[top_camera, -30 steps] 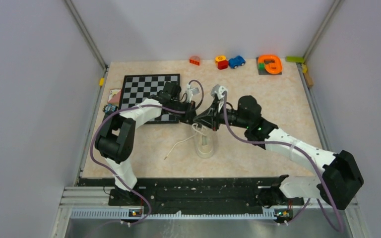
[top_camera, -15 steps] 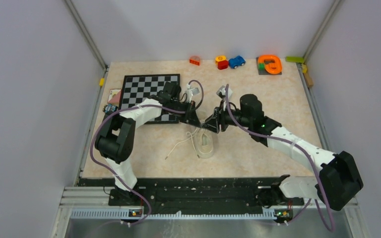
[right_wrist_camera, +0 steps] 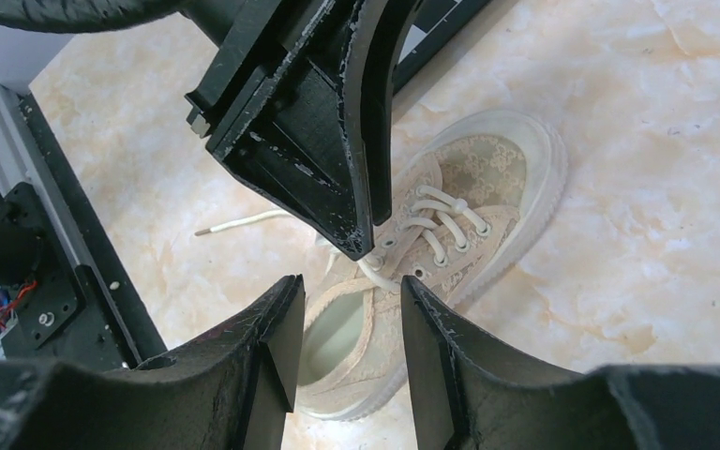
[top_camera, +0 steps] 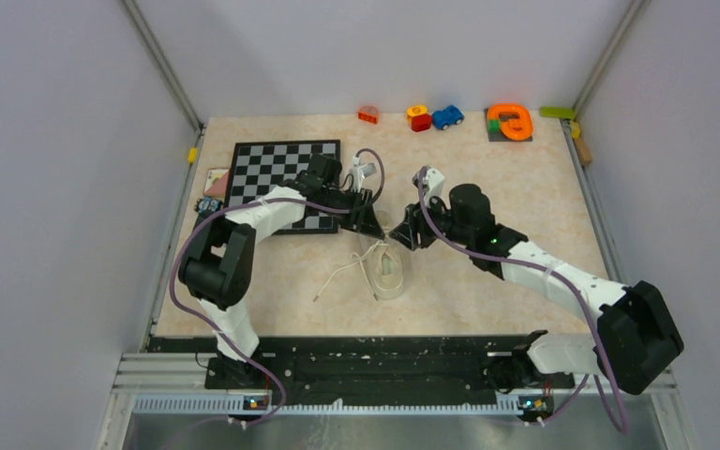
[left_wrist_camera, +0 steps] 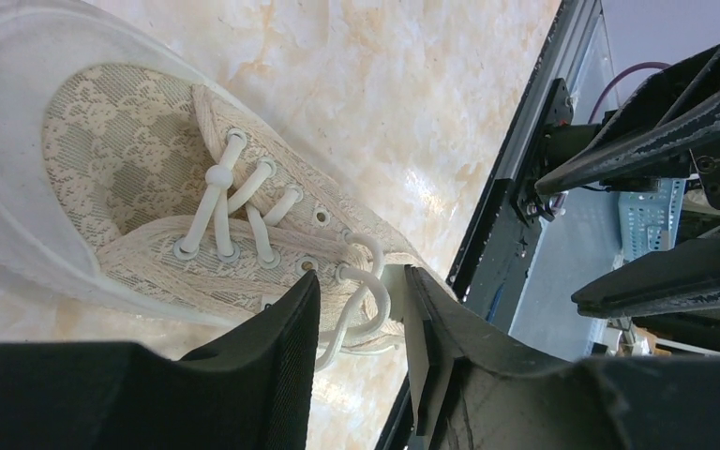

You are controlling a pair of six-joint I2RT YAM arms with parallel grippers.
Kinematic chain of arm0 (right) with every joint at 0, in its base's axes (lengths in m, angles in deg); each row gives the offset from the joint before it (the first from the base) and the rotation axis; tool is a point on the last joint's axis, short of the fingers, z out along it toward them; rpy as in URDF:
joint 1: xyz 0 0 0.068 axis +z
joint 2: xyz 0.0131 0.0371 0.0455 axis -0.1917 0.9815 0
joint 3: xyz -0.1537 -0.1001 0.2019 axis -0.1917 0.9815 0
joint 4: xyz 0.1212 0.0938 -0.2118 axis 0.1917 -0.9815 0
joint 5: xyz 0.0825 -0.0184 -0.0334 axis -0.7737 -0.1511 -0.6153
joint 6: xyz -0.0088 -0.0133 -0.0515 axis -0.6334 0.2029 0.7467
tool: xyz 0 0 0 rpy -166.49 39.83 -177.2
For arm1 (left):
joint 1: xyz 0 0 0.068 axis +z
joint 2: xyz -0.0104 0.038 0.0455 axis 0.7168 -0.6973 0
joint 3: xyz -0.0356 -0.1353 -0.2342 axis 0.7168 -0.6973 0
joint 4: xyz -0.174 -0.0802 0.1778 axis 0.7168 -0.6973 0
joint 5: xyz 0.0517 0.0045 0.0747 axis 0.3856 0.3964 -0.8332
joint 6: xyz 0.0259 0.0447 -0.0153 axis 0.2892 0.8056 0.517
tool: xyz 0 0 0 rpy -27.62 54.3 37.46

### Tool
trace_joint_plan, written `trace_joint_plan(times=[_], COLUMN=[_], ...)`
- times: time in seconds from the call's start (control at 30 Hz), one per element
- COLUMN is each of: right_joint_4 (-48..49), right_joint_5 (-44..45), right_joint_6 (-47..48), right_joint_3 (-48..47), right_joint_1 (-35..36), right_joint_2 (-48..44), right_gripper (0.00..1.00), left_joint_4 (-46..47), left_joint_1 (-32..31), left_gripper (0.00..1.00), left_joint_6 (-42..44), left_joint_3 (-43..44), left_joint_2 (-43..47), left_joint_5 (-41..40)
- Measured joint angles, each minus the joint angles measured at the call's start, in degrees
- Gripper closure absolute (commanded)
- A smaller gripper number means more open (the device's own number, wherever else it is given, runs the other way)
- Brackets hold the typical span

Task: Tie the shoes
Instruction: Cross the shoelace with the shoelace.

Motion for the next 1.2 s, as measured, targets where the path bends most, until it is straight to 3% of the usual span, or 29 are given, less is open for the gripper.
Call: trace_joint_plan(times=[0.13, 0.4, 0.6, 0.83, 1.2], right_joint_4=[0.3, 1.3, 1.8, 2.4, 2.8], right_joint_5=[0.4, 0.4, 0.4, 0.4, 0.3], right_joint_6=[0.3, 0.9, 0.9, 0.8, 1.3], right_joint_3=[0.2, 1.4, 2.9, 5.4, 5.7], right_joint_1=[0.0, 0.0, 0.0, 0.0, 0.0], right_joint_2=[0.0, 0.0, -1.0, -2.8, -3.7], right_gripper=[0.56, 0.55, 0.55, 0.55, 0.57], left_joint_4=[0.2, 1.0, 2.4, 2.8, 2.1], left_joint_1=[0.0, 0.0, 0.0, -0.5, -3.4], left_gripper=[0.57, 0.39, 0.34, 0.47, 0.46], left_joint_6=[0.0, 0.5, 1.8, 4.9, 10.4], left_joint_3=[-0.3, -2.0, -5.4, -6.8, -6.8], left_joint_2=[0.1, 1.4, 5.3, 6.6, 6.6], left_joint_5=[-0.2, -1.0, -2.0, -5.2, -10.1])
